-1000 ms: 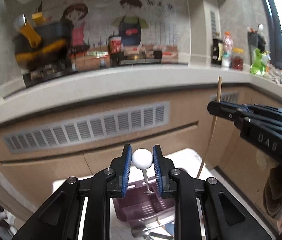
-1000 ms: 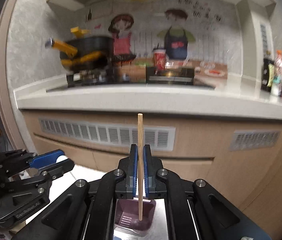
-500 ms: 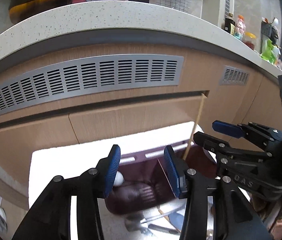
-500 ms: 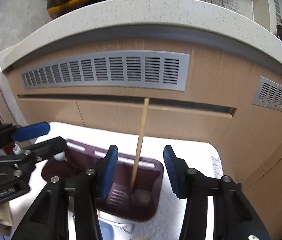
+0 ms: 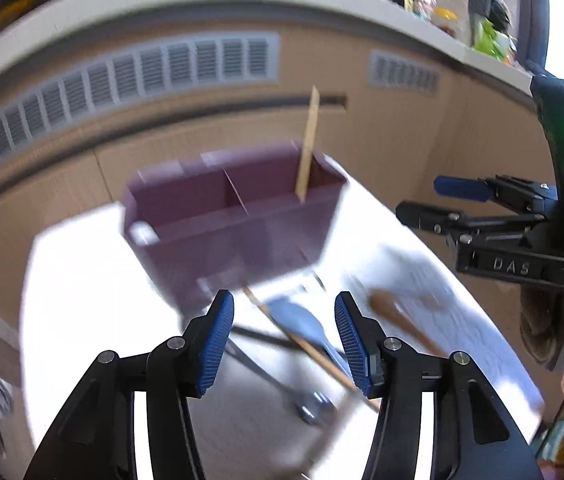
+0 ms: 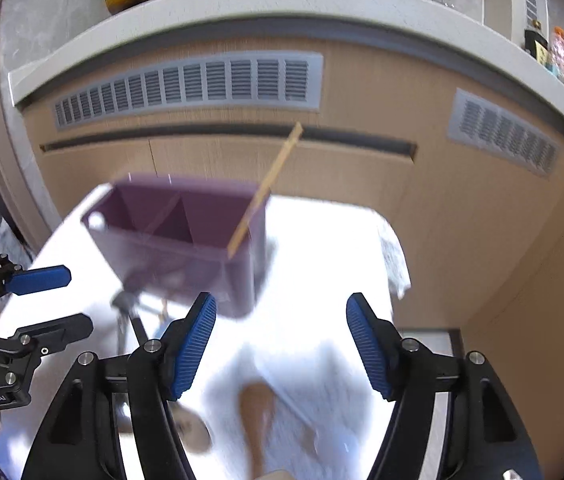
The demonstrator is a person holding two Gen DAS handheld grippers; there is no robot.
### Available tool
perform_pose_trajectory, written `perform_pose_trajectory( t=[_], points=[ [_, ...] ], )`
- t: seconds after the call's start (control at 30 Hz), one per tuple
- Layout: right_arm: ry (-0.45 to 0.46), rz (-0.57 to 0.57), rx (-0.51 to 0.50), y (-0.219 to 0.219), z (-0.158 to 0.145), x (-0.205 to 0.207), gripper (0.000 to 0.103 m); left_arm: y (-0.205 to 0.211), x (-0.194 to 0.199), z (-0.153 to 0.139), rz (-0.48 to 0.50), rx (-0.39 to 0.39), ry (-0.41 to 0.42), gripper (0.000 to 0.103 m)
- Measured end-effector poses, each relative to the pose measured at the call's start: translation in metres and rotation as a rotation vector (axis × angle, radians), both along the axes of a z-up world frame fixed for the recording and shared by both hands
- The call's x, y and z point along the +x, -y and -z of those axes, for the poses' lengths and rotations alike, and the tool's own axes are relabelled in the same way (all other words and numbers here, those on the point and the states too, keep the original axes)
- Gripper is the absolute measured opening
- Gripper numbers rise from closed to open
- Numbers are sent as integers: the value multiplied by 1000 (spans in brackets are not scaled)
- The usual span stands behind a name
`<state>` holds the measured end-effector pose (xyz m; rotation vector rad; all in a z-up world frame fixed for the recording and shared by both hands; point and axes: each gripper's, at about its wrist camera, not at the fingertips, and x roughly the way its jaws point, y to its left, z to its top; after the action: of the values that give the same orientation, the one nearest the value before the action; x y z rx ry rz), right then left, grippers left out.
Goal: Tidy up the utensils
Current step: 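Lift the chopstick and ball over the maroon caddy and release both inside, then move both open tools back toward the remaining utensils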
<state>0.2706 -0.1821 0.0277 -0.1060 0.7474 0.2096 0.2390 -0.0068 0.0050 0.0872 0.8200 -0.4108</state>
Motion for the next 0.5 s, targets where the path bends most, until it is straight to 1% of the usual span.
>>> perform_pose_trajectory(
  t=[0.17, 0.33, 0.4, 0.47, 0.5],
  points=[
    [-55, 19, -44, 15, 31, -26, 65, 9, -20, 33, 28, -6, -103, 54],
    [-116, 29, -69, 27, 59, -44, 66, 12, -36, 51, 44, -2, -158, 54],
    [-130, 36, -84, 31, 67, -49, 68, 13, -41, 57, 50, -2, -177, 54],
    [-139, 45, -99, 33, 72, -52, 74, 14, -46, 62, 52, 4, -189, 54],
    [-142, 47, -103, 34, 75, -53, 75, 14, -47, 64, 54, 6, -193, 54]
  ],
)
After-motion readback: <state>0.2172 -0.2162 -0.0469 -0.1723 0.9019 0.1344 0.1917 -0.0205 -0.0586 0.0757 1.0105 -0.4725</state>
